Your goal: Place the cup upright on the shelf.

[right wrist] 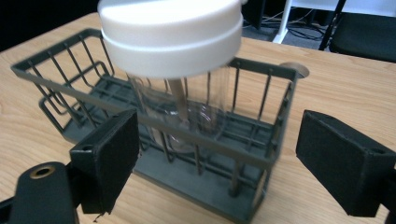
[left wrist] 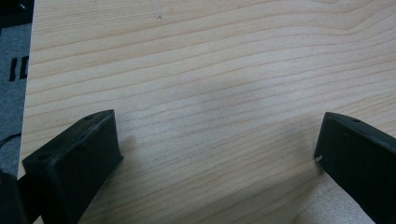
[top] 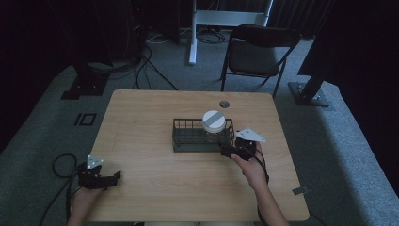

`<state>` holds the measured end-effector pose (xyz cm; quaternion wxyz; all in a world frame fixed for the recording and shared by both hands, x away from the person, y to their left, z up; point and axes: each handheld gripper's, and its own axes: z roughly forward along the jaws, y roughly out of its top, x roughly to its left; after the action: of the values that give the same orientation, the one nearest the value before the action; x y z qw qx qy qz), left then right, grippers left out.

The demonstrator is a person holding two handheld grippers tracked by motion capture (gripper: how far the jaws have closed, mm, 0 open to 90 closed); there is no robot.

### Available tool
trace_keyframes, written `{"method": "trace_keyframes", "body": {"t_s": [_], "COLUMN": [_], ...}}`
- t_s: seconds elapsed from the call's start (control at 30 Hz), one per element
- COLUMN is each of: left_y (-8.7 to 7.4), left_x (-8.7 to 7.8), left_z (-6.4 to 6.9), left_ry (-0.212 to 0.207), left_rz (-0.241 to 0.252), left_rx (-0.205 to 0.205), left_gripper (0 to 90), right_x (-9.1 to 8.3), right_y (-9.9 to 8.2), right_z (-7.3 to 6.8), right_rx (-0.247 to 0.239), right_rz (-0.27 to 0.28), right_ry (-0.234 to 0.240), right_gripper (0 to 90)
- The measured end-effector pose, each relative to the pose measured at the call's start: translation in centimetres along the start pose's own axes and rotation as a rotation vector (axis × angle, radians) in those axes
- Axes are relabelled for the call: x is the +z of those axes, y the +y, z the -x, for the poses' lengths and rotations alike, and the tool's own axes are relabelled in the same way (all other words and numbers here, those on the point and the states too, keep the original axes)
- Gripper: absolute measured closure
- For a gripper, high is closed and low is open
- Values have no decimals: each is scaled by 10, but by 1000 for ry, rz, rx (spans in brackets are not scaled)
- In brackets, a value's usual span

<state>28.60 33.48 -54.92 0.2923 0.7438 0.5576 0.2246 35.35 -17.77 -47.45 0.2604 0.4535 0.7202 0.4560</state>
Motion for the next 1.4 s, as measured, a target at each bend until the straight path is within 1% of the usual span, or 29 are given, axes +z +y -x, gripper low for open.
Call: {"method": "trace_keyframes", "body": {"t_s": [0.03,0.1,0.23,0.3,0.5,0.57,0.73,0.83,0.9,1.03,1.1,1.23,1.37,1.4], "left_y": [0,0,0,0,0,0,0,0,0,0,0,0,0,0], "left_x": [0,0,0,0,0,0,0,0,0,0,0,0,0,0], "left_z": [0,0,0,0,0,0,0,0,0,0,0,0,0,0], "left_ry": [0,0,0,0,0,0,0,0,0,0,0,0,0,0], "left_rz": [0,0,0,0,0,0,0,0,0,0,0,0,0,0], "left_rx": [0,0,0,0,0,0,0,0,0,0,0,0,0,0], "left_gripper": [3,3,3,3,2,2,3,3,3,3,2,2,3,3], "right_x": [-1,-3,-7,-10,-13,-13,-11,-10,-9,-9,-9,-8,-7,-7], "right_y": [-2,-5,-11,-15,-24,-28,-39,-44,-50,-57,-59,-67,-73,-74], "right_z": [1,3,6,8,17,20,25,27,31,36,39,43,49,50], "right_rx": [8,6,20,36,39,42,37,39,33,44,40,30,32,32], "right_rz": [-2,-4,-7,-6,-16,-23,-48,-59,-78,-88,-95,-132,-168,-171], "right_ry": [2,1,9,-2,-37,-40,-66,-72,-91,-107,-120,-142,-164,-172], "right_gripper": [133,133,133,133,133,133,133,133,132,130,131,131,131,131]}}
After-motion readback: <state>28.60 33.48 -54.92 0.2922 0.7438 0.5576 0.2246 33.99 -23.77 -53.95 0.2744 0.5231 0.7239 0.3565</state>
